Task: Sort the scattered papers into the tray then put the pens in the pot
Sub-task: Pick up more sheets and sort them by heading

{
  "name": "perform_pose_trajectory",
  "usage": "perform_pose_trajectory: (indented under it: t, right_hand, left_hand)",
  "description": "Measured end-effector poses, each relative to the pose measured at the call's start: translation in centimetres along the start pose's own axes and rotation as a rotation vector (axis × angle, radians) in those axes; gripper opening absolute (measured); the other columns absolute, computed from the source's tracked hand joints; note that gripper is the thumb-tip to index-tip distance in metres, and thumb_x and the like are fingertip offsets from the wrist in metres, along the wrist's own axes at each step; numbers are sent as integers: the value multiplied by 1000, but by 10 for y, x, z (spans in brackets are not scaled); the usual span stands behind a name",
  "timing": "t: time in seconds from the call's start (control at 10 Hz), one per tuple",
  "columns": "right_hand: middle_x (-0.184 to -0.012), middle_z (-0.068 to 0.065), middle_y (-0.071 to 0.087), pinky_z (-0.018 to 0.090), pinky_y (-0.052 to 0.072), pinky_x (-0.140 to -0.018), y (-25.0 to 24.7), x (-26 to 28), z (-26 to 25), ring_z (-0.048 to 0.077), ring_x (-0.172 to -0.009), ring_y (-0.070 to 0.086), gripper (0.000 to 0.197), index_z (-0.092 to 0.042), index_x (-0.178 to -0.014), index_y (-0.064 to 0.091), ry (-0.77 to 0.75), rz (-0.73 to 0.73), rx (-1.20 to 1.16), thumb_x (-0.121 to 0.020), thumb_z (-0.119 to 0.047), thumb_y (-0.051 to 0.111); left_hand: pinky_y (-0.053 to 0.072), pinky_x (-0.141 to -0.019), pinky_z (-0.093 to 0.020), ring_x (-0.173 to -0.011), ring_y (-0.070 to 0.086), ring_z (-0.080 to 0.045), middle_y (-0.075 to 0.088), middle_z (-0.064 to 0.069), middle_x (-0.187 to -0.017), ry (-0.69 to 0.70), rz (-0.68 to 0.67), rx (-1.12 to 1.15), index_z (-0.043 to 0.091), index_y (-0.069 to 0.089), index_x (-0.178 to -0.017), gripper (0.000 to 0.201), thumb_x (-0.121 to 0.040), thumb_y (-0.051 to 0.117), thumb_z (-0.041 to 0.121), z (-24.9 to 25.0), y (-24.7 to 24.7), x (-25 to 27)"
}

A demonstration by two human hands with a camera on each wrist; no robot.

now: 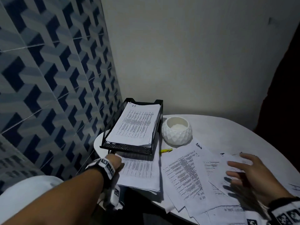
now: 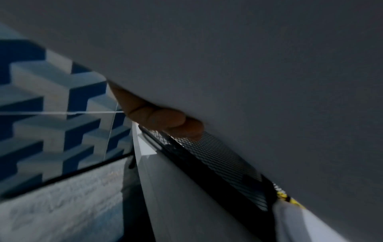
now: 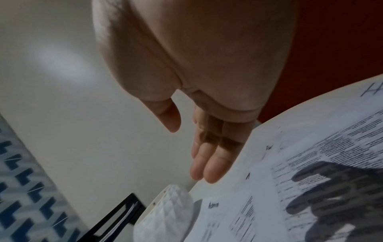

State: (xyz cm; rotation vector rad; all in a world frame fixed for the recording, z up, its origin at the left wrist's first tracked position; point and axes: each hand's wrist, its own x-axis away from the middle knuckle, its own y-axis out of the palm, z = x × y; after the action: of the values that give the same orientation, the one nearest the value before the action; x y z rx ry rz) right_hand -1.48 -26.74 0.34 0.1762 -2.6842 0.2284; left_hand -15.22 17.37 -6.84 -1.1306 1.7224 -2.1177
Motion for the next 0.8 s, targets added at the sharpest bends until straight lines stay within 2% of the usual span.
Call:
perform_pose_trajectory:
  t: [0.1,0.2,0.3,0.4,0.5,0.6,0.7,0.8]
  right_hand:
    - [-110,23,72,66,54,-96,-11,-6,-2,43,-97,72,47,-25,-136,48,-14,57,0,-97,-4,64]
    - [-109,20,71,63,51,-101,-9,-13,-6,38,-93,70,45,-22,-138,48,-32,78,-7,-99,0,57]
    - [-112,17,72,59,52,-99,-4,-21,-6,38,-96,71,43,-22,-138,48,-31,84,17,-101,-1,55]
    - [-112,16,73,56,53,-97,-2,-27,-3,39,-96,71,42,-22,-138,49,-20,70,47,-102,-2,56]
    - [-112,16,73,59,52,-99,-4,-29,-1,40,-96,71,40,-21,-136,52,-12,68,67,-102,-1,55]
    - [-113,16,73,59,52,-99,-7,-27,0,41,-96,72,37,-21,-132,55,-16,67,75,-100,-1,57]
    - [-111,15,74,60,53,-99,-10,-24,-2,42,-97,71,36,-22,-130,56,-18,66,74,-100,-1,57]
    - [-110,14,75,61,53,-99,-10,-21,-2,43,-99,71,33,-25,-122,59,-13,61,78,-99,-1,59]
  left_hand:
    - [49,-91,-37,-119,61,-34,62,-19,-130,13,66,-47,-1,40,-145,45,-105,36,20,-15,0,-28]
    - [41,-69,-21,-121,60,-31,62,-25,-130,-97,55,136,-6,56,-133,39,-102,49,17,-23,8,-47]
    - [33,-58,-14,-113,60,-26,61,-29,-128,-64,-166,176,-10,61,-127,35,-105,47,13,-31,14,-50]
    - [32,-54,-18,-80,50,-14,65,-15,-109,81,-333,-48,13,67,-96,22,-103,47,17,-48,34,-65]
    - [48,-62,-7,-92,61,-11,65,-9,-129,-27,-240,0,13,69,-120,28,-98,56,26,-53,25,-57]
    - [47,-96,-28,-124,60,-25,67,-9,-121,-76,-39,48,12,70,-117,27,-99,51,21,-58,17,-66]
    - [39,-87,-24,-121,57,-18,61,-7,-111,-5,-21,11,11,61,-121,26,-106,41,20,-52,22,-64]
    - [45,-99,-30,-122,60,-28,63,-13,-133,53,-37,-66,15,57,-138,37,-103,47,26,-40,33,-62]
